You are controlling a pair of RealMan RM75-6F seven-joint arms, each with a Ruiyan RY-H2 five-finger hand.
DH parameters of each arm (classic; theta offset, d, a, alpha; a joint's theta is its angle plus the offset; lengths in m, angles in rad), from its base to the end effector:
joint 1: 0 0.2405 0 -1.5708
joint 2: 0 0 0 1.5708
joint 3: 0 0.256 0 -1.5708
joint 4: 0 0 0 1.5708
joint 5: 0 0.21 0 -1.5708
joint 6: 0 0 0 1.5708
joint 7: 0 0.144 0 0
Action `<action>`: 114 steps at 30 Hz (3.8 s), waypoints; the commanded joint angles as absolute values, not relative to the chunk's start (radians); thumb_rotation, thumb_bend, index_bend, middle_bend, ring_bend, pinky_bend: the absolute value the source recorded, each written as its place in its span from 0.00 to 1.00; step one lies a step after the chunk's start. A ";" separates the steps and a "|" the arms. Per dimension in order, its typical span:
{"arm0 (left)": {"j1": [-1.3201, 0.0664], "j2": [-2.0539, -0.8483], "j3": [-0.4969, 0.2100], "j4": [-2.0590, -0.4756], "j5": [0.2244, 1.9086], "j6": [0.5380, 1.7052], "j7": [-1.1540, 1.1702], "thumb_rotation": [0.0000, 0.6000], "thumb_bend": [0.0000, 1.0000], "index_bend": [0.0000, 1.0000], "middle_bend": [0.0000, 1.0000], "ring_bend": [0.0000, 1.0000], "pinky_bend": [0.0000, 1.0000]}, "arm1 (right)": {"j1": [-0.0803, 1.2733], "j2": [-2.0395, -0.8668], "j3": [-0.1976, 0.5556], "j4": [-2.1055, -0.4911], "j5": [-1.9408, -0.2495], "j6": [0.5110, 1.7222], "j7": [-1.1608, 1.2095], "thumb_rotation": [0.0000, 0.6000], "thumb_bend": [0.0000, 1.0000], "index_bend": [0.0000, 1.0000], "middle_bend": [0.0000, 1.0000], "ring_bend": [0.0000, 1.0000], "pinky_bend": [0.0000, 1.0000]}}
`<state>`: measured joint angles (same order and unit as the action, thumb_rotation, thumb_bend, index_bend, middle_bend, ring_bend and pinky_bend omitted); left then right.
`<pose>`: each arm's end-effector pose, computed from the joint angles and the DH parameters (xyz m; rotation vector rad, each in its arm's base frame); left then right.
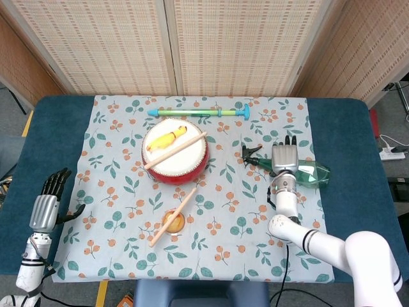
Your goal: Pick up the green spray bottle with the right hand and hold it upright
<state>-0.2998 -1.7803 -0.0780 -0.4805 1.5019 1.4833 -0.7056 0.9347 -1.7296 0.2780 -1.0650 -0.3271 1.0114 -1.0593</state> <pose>-0.3672 0.2705 0.0644 -1.3331 -0.9473 -1.2495 -0.2010 -0.4256 -0.0120 1.5096 -0.8379 0.2372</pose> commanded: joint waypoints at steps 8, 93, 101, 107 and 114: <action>-0.300 -1.784 -0.075 -0.475 1.504 1.482 -0.706 1.00 0.22 0.00 0.00 0.00 0.03 | 0.944 -1.781 0.278 -0.994 -0.354 0.984 -1.048 1.00 0.00 0.37 0.31 0.05 0.00; -0.314 -1.822 -0.046 -0.448 1.522 1.442 -0.646 1.00 0.22 0.00 0.00 0.00 0.03 | 0.634 -1.918 0.284 -0.621 -1.383 1.367 0.886 1.00 0.09 0.66 0.54 0.29 0.14; -0.317 -1.823 -0.046 -0.446 1.523 1.446 -0.653 1.00 0.22 0.00 0.00 0.00 0.03 | 0.656 -1.954 0.303 -0.549 -1.381 1.379 0.916 1.00 0.09 0.66 0.54 0.29 0.14; -0.316 -1.821 -0.044 -0.446 1.526 1.449 -0.663 1.00 0.22 0.00 0.00 0.00 0.03 | 0.659 -1.939 0.320 -0.581 -1.373 1.397 0.876 1.00 0.10 0.66 0.54 0.28 0.14; -0.316 -1.819 -0.043 -0.447 1.527 1.452 -0.668 1.00 0.22 0.00 0.00 0.00 0.03 | 0.651 -1.928 0.335 -0.628 -1.343 1.358 0.848 1.00 0.09 0.65 0.54 0.28 0.14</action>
<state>-0.3158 -1.8195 -0.0427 -0.4465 1.5274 1.4516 -0.6678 0.6532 -1.9300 0.3319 -0.6210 -1.3484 1.3649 0.8488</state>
